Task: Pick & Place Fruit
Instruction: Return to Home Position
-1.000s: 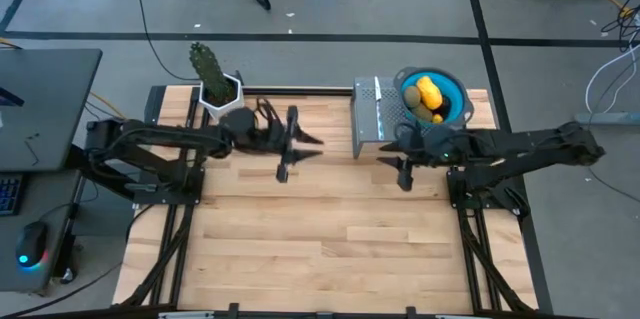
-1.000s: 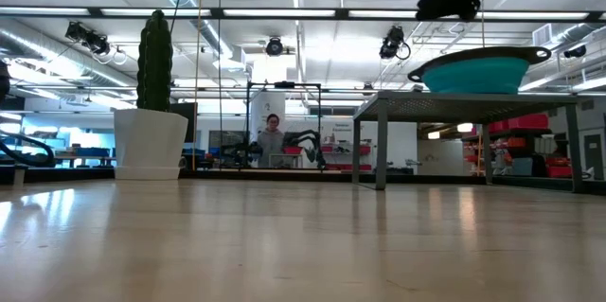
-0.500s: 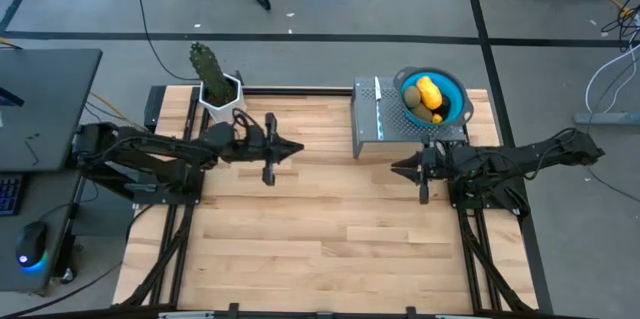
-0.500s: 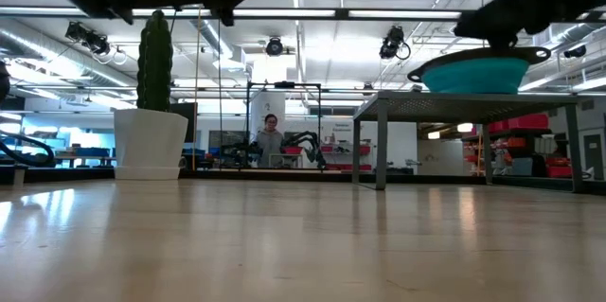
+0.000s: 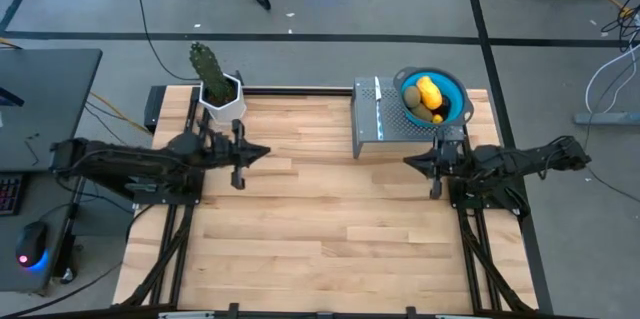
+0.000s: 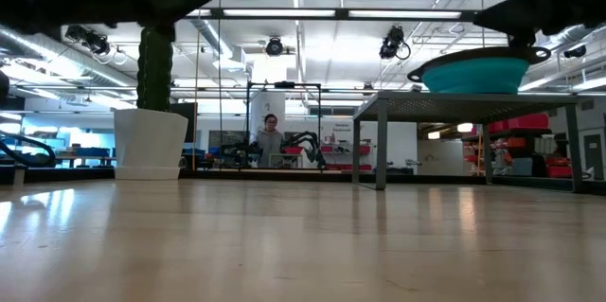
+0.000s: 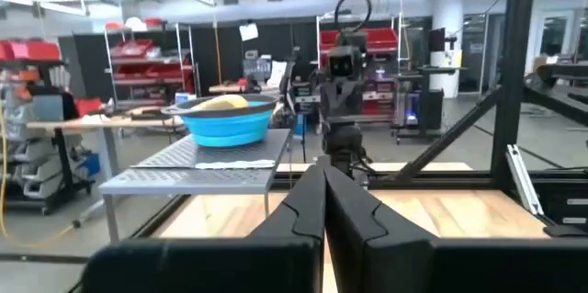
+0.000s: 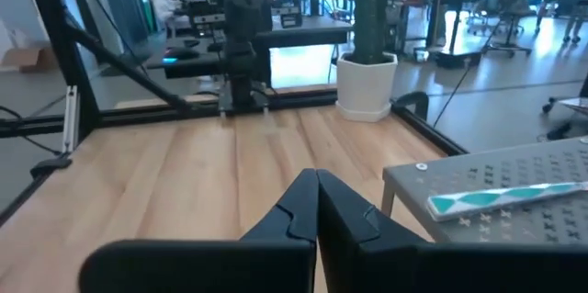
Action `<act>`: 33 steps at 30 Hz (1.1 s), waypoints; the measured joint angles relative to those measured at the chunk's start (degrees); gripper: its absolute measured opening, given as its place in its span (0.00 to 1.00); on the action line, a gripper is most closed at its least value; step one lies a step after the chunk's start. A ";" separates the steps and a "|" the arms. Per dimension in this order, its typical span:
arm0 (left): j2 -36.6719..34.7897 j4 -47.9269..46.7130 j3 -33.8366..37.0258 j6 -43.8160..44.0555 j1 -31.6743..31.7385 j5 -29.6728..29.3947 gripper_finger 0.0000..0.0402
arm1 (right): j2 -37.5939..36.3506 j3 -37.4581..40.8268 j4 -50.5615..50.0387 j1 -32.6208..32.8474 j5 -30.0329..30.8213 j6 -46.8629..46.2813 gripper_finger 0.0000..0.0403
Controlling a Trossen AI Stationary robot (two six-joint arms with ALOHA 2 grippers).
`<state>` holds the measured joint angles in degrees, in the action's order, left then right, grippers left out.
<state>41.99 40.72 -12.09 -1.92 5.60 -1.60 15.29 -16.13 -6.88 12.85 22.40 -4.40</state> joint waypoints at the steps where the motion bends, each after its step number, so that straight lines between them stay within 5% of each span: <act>1: -1.44 0.58 1.46 -0.22 -0.01 -0.20 0.01 | -1.26 0.93 0.14 0.09 0.04 0.35 0.01; 8: -11.42 2.10 7.52 -2.40 -0.01 1.61 0.01 | -10.08 10.68 4.87 0.05 0.05 2.35 0.01; 13: -19.50 -5.39 8.65 -3.25 0.03 -1.43 0.01 | -15.36 13.32 3.44 0.05 2.07 3.08 0.01; 23: -32.97 -22.11 8.65 0.75 0.01 -0.51 0.01 | -15.30 11.92 2.96 0.05 1.55 5.22 0.01; 33: -36.38 -24.54 11.62 3.63 -1.65 -0.54 0.01 | -14.59 13.50 4.02 0.05 -0.12 4.99 0.01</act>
<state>5.61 16.18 -0.47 1.71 3.95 -2.14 0.70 -2.63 -2.86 12.91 22.28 0.58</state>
